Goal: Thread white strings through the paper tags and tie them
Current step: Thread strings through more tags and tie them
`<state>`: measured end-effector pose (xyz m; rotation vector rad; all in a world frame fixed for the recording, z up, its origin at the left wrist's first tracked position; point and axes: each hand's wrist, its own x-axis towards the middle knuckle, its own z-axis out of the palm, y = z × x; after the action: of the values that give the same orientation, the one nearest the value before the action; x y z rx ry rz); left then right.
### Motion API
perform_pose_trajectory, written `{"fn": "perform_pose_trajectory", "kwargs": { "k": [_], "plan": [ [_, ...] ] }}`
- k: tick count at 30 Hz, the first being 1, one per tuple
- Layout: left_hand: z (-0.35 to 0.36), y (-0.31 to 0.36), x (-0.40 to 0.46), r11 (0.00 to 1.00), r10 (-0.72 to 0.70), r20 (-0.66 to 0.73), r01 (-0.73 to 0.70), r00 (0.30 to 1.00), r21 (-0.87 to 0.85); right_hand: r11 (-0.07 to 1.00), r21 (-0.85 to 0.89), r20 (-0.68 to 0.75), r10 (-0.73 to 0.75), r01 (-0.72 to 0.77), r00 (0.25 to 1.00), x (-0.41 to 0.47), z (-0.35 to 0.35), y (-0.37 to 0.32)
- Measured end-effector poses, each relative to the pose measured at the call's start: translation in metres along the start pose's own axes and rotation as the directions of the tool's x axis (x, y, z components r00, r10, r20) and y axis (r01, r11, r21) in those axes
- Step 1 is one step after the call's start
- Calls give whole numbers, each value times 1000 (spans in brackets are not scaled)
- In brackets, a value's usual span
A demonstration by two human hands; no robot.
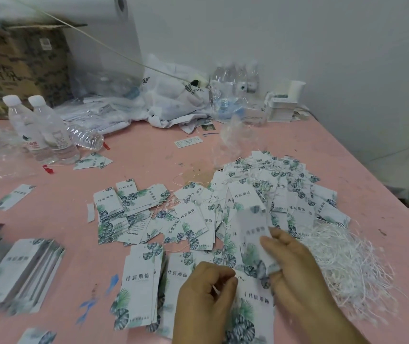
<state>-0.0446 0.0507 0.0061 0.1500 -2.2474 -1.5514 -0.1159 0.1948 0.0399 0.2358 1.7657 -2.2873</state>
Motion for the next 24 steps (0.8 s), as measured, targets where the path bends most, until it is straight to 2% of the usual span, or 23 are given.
{"fn": "perform_pose_trajectory", "kwargs": {
  "k": [4, 6, 8, 9, 10, 13, 15, 18, 19, 22, 24],
  "plan": [
    [-3, -5, 1, 999, -34, -3, 34, 999, 11, 968, -180, -68, -191, 176, 979, 42, 14, -46],
    [-4, -5, 1, 999, -50, 1, 50, 999, 3, 909, -344, -82, -278, 234, 957, 64, 22, -61],
    [-4, -6, 2, 997, -76, 2, 76, 997, 5, 728, -655, -99, -348, 203, 932, 80, 23, -64],
    [-5, -6, 2, 996, -92, 4, 92, 996, 5, 633, -749, -102, -401, 195, 910, 83, 20, -61],
    [-6, -7, 3, 994, -111, 7, 111, 994, 5, 582, -783, -88, -454, 221, 887, 81, 17, -57],
    [-10, -6, 5, 986, -164, 23, 164, 986, 27, 566, -726, 18, -553, 391, 833, 51, 9, -39],
    [-12, -6, 5, 978, -188, 56, 182, 981, 99, 574, -713, 82, -502, 403, 861, 25, 0, -20],
    [-15, -5, 3, 966, -177, 100, 153, 979, 210, 600, -737, 159, -293, 310, 943, -10, -16, 7],
    [-16, -5, 3, 961, -159, 105, 129, 982, 244, 565, -772, 201, -219, 292, 955, -16, -22, 13],
    [-16, -5, 2, 946, -130, 123, 85, 984, 314, 286, -895, 369, 45, 342, 928, -20, -37, 16],
    [-16, -4, 2, 934, -154, 179, 84, 972, 348, 162, -915, 391, 132, 369, 911, -17, -41, 13]
  ]
}}
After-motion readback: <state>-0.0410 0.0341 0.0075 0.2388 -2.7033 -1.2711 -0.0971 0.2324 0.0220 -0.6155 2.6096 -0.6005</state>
